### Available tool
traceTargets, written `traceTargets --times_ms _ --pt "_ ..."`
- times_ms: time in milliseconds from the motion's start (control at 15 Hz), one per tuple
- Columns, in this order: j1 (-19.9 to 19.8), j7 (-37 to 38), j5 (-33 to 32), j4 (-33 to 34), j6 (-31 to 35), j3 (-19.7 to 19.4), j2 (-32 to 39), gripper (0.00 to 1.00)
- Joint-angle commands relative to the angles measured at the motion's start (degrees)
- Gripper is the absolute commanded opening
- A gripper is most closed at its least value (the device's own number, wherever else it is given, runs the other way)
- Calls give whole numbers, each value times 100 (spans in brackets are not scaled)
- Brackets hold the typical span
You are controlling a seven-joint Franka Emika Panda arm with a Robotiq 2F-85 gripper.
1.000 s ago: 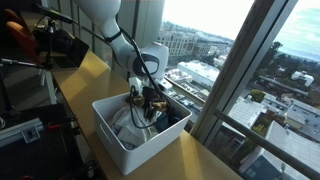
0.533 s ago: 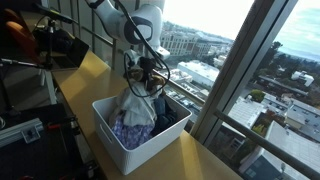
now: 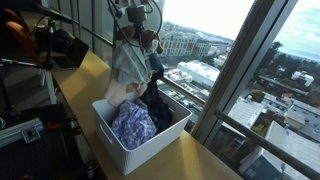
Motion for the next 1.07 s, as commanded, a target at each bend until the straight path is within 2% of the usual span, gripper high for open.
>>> traceTargets --times_ms 0,400,733,1000 --pt "13 288 -318 236 -475 434 -686 0" --pt "104 926 -997 1461 -1600 1444 -928 0" --pt "381 1340 -1703 2956 -2715 2217 -538 0" --pt "760 1575 -2425 4054 -3484 2642 -160 0"
